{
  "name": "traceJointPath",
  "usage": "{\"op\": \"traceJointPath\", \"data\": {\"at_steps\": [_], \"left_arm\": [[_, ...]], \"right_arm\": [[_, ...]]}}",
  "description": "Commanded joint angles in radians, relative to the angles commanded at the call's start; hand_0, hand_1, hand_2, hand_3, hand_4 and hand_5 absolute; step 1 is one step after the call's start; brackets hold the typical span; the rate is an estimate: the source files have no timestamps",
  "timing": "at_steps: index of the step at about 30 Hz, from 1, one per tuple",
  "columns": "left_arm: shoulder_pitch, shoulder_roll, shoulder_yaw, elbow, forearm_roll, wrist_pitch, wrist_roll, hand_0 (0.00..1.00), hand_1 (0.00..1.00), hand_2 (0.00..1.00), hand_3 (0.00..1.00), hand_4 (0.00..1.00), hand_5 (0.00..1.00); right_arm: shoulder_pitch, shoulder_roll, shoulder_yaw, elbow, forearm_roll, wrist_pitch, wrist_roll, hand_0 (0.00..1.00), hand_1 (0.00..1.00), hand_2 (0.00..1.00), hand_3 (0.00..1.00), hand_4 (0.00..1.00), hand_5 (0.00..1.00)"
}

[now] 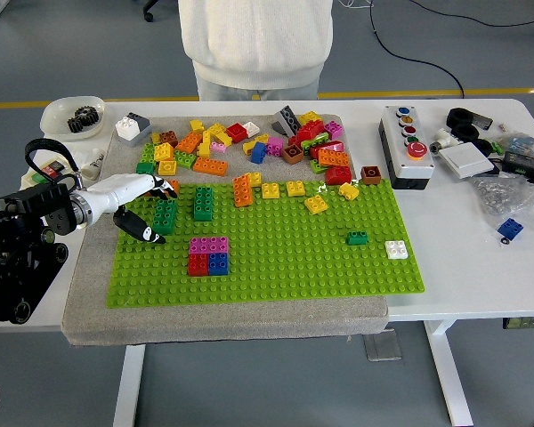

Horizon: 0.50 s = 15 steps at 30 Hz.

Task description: Pick up the brick,pile it on top of brick,press brick,pick up the brick,pile it on top of brick,press brick

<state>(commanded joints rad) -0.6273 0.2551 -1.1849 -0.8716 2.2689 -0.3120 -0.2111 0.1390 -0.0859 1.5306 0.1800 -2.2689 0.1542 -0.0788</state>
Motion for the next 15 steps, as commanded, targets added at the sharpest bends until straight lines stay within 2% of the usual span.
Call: {"op": "traceJointPath", "data": {"at_steps": [15], "left_arm": [[-0.013,-0.003,0.01,0.018,0.0,0.008,0.003,0.886,0.747,0.686,0.732,0.998,0.195]], "right_arm": [[-0.001,-0.001,0.001,0.0,0.0,0.001,0.0,0.741,0.643,0.714,0.615,0.854,0.415]]}}
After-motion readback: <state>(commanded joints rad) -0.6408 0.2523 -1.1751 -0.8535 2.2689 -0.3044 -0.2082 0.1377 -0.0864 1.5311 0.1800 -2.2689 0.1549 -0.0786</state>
